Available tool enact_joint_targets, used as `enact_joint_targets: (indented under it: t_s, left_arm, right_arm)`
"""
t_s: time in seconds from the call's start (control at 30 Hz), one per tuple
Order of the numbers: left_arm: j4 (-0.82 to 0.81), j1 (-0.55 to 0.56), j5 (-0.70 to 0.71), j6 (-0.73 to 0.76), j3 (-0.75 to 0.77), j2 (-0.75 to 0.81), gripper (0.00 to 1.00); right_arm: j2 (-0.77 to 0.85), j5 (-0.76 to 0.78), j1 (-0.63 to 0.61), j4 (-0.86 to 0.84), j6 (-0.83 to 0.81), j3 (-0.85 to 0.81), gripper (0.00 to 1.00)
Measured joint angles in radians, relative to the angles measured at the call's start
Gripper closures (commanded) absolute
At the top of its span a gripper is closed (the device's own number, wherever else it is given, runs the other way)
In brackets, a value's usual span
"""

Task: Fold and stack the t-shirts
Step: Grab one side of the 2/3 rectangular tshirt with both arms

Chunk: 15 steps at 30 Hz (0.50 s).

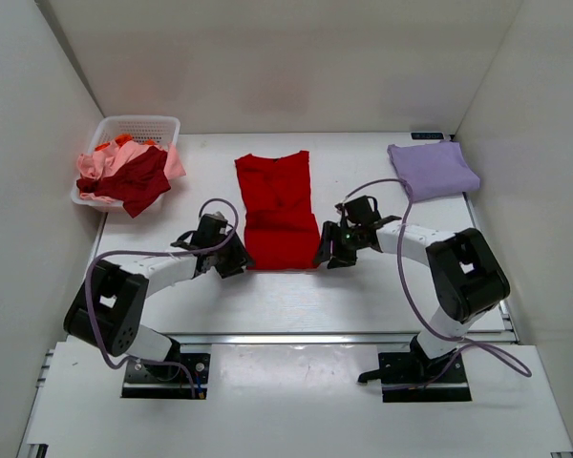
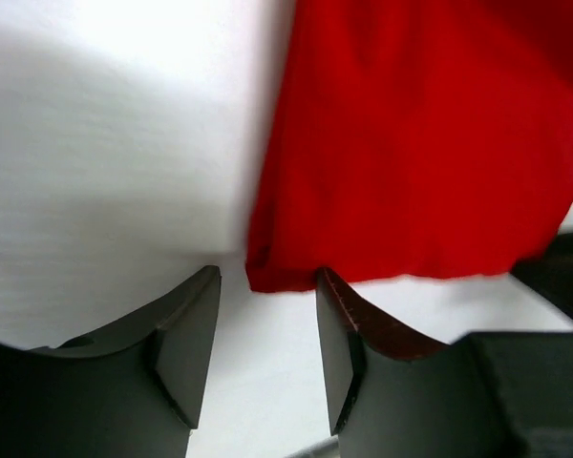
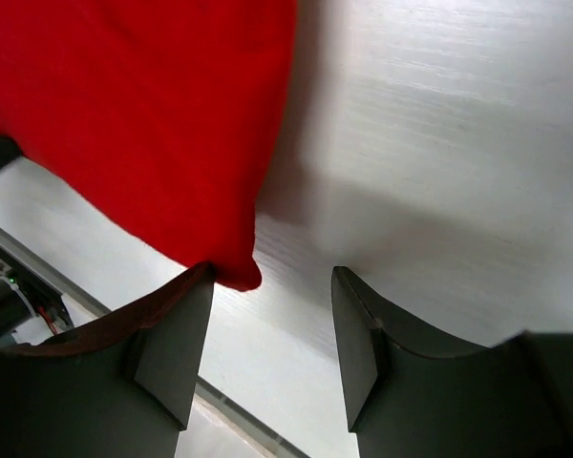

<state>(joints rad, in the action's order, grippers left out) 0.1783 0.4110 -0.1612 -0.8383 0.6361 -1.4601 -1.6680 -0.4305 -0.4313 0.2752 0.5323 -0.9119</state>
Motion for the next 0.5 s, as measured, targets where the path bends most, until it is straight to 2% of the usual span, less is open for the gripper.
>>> enact_joint_targets:
  t_s: [0.13, 0.23, 0.27, 0.3, 0.33, 0.37, 0.5]
  left_arm:
    - [-0.048, 0.022, 0.073, -0.057, -0.011, 0.004, 0.47]
    - [-0.101, 0.033, 0.106, -0.111, -0.029, -0.005, 0.56]
    - [-0.127, 0.036, 0.110, -0.129, -0.040, -0.006, 0.58]
    - [-0.156, 0.037, 0.113, -0.148, -0.056, -0.006, 0.74]
    - [-0.183, 0.038, 0.113, -0.165, -0.070, -0.006, 0.96]
    - [-0.203, 0.038, 0.113, -0.185, -0.082, -0.008, 1.00]
    - [-0.225, 0.035, 0.084, -0.203, -0.102, 0.001, 1.00]
  right_arm:
    - [0.000, -0.014, -0.002, -0.072, 0.051, 0.046, 0.51]
    - [0.000, -0.024, -0.008, -0.134, 0.082, 0.049, 0.57]
    - [-0.001, -0.028, -0.014, -0.153, 0.093, 0.049, 0.68]
    - [-0.002, -0.031, -0.020, -0.171, 0.099, 0.049, 0.80]
    - [-0.003, -0.034, -0.027, -0.187, 0.112, 0.049, 1.00]
    - [-0.006, -0.036, -0.034, -0.197, 0.119, 0.049, 1.00]
    - [-0.005, -0.041, -0.047, -0.188, 0.146, 0.052, 1.00]
